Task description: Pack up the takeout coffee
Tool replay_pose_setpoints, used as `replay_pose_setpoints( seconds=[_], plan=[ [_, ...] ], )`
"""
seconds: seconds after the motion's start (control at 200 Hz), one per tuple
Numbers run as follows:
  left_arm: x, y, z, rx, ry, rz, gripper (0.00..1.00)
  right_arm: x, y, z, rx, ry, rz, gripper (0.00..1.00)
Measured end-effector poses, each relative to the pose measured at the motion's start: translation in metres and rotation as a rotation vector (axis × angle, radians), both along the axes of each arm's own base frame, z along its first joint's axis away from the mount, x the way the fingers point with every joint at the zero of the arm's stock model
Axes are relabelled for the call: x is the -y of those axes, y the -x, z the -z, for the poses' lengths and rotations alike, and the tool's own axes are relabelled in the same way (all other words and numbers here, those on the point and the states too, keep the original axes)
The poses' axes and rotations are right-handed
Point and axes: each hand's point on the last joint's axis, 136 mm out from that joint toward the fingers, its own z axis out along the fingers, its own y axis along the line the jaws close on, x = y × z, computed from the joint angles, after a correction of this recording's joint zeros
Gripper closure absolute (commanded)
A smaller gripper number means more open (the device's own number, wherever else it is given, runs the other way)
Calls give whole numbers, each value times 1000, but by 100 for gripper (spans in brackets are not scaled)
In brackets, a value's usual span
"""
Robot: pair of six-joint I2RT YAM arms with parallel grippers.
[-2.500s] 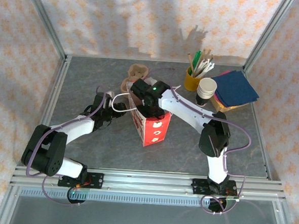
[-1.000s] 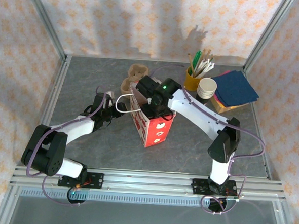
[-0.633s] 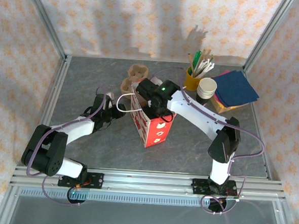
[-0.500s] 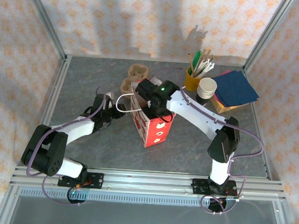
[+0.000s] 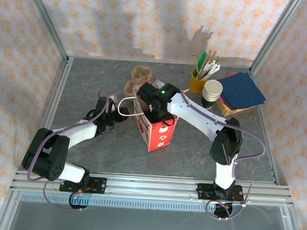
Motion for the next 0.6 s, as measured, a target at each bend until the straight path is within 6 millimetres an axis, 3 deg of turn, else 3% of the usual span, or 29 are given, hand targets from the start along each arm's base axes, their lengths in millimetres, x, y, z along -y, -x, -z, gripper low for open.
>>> replay_pose_setpoints(
  seconds=[0.601],
  plan=[
    [-1,3,4,-9,-2,0,55,-2,0,16,-30,27,-7,63]
  ],
)
